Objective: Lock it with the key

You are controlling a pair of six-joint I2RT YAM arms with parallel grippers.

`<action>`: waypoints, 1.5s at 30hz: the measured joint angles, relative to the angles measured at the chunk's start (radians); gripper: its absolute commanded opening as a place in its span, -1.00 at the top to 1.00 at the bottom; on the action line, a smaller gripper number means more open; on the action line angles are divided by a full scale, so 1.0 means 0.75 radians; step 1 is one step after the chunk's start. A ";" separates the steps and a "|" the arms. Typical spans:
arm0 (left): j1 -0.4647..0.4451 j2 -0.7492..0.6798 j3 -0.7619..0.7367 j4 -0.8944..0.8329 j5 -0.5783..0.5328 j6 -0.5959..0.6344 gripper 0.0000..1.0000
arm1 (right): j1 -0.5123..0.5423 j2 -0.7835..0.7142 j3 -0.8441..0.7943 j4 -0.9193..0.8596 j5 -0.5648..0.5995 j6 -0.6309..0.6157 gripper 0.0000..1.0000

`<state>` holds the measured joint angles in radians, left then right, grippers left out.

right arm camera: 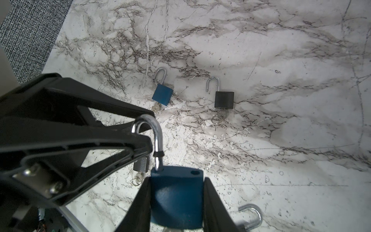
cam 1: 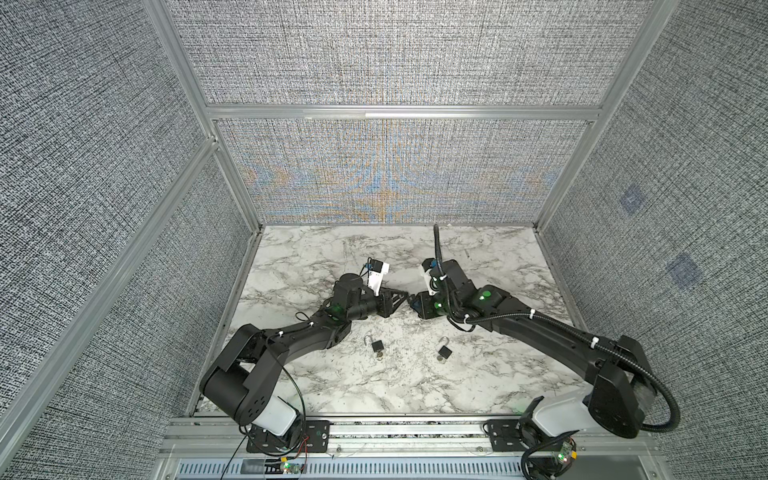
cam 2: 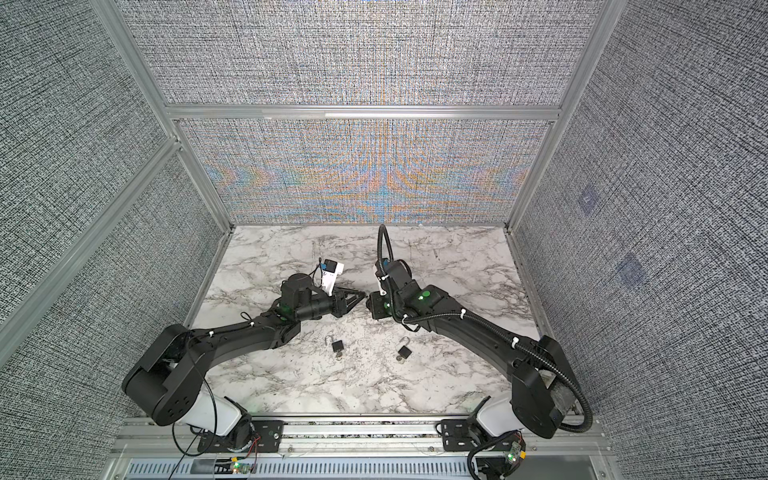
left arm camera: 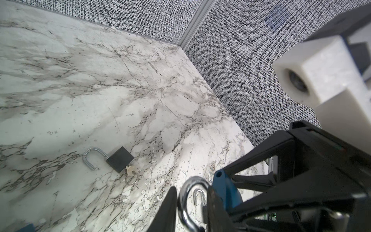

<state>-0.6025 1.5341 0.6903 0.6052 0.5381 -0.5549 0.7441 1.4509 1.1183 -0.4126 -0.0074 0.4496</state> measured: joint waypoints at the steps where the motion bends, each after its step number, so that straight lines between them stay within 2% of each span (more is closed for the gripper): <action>1: -0.002 0.003 0.003 0.000 0.006 0.000 0.46 | 0.001 0.000 0.000 -0.003 0.000 0.000 0.47; 6: -0.005 0.013 0.013 0.000 0.016 -0.004 0.62 | 0.002 0.000 0.000 -0.007 0.000 0.000 0.47; 10: -0.005 0.014 0.025 0.049 0.071 -0.023 1.00 | 0.002 0.007 0.000 -0.028 0.013 0.000 0.47; 15: -0.006 0.017 0.029 0.058 0.081 -0.023 1.00 | 0.003 0.010 -0.010 -0.018 0.021 0.002 0.45; 18: -0.006 0.017 0.029 0.056 0.079 -0.024 1.00 | 0.003 0.009 -0.028 0.010 0.011 0.012 -0.02; 20: -0.008 0.016 0.029 0.049 0.070 -0.026 1.00 | 0.003 -0.002 -0.050 0.043 -0.011 0.013 -0.10; 27: -0.008 -0.014 0.032 0.042 0.036 -0.111 1.00 | 0.005 -0.127 -0.236 0.239 -0.057 0.062 -0.13; 34: -0.011 -0.061 0.052 -0.002 -0.069 -0.178 1.00 | 0.014 -0.226 -0.431 0.451 -0.029 0.100 -0.12; 41: -0.026 -0.083 0.067 -0.072 -0.130 -0.216 1.00 | 0.051 -0.179 -0.414 0.596 0.040 0.080 -0.05; 45: -0.036 -0.096 0.083 -0.079 -0.157 -0.234 1.00 | 0.068 -0.111 -0.375 0.657 0.077 0.049 0.12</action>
<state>-0.6292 1.4620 0.7528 0.5461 0.4202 -0.7303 0.7952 1.3678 0.8371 0.0799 0.0502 0.4866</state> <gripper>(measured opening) 0.093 0.487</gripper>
